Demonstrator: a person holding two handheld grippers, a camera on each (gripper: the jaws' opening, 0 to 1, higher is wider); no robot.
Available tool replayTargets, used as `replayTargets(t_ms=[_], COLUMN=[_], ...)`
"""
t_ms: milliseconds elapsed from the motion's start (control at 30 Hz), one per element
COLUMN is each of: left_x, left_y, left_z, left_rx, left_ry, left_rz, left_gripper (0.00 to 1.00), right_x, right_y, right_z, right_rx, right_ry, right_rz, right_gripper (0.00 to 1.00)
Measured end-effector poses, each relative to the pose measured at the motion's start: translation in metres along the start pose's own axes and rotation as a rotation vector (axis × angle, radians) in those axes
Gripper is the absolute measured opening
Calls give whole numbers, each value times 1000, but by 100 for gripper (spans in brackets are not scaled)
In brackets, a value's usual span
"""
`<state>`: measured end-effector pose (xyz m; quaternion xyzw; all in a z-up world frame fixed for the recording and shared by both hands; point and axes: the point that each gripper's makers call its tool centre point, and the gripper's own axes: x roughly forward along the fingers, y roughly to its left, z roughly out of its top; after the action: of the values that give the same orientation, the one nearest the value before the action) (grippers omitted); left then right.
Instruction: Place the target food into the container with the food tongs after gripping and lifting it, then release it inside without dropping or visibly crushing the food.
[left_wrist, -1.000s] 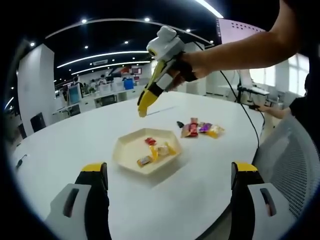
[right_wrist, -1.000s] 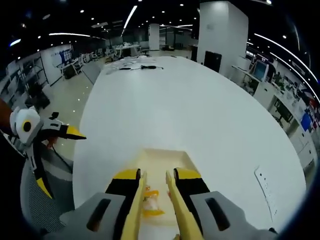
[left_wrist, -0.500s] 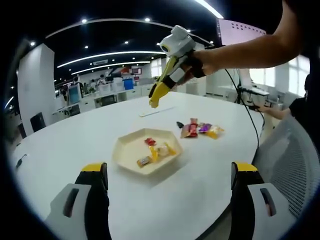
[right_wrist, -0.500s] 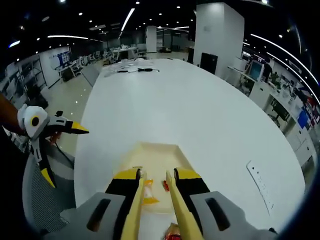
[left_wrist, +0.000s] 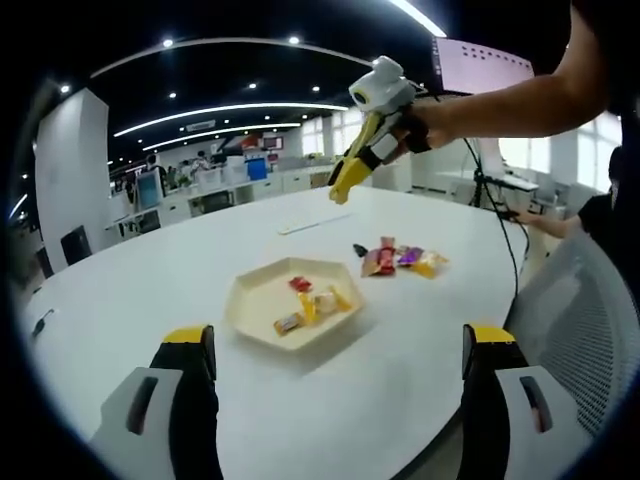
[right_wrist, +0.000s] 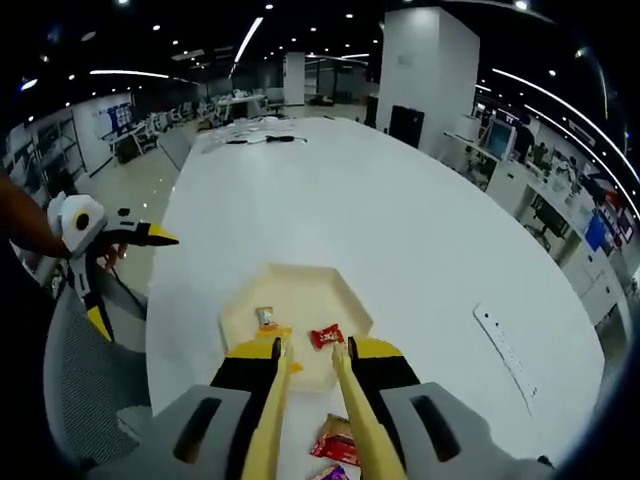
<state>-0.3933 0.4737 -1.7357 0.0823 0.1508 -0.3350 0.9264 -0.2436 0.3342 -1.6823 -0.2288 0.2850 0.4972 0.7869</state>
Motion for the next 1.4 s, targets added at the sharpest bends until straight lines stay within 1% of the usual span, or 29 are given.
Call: replayTargets(t_ms=[100, 267, 667, 900, 933, 1000, 1067, 1167, 1267, 1300, 1400], left_x=[0, 0, -1, 0, 0, 0, 0, 0, 1, 1, 0], left_y=[0, 0, 0, -1, 0, 0, 1, 0, 1, 2, 4], left_z=[0, 0, -1, -3, -2, -2, -4, -3, -5, -4, -5], left_rx=[4, 2, 7, 14, 26, 15, 8, 5, 4, 1, 0], left_ry=[-1, 0, 9, 21, 17, 13, 24, 22, 32, 27, 30], left_rz=[2, 6, 13, 14, 21, 18, 16, 14, 16, 19, 25], left_gripper=[99, 99, 99, 99, 99, 99, 99, 99, 99, 99, 99], right_x=[-9, -18, -41, -57, -60, -64, -68, -72, -76, -77, -80], right_y=[-2, -4, -12, -24, -26, -29, -32, -36, -43, -45, -47], right_z=[-7, -16, -36, -60, -64, -72, -77, -88, -98, -102, -108], right_rx=[6, 12, -8, -6, -4, 5, 6, -9, -5, -17, -15], right_ry=[-7, -6, -22, -18, -21, -16, -19, -16, -19, -18, -14], right_rz=[-4, -3, -8, -13, -15, -16, -20, -17, -12, -13, -7], right_gripper=[26, 26, 26, 26, 26, 26, 26, 26, 26, 26, 26])
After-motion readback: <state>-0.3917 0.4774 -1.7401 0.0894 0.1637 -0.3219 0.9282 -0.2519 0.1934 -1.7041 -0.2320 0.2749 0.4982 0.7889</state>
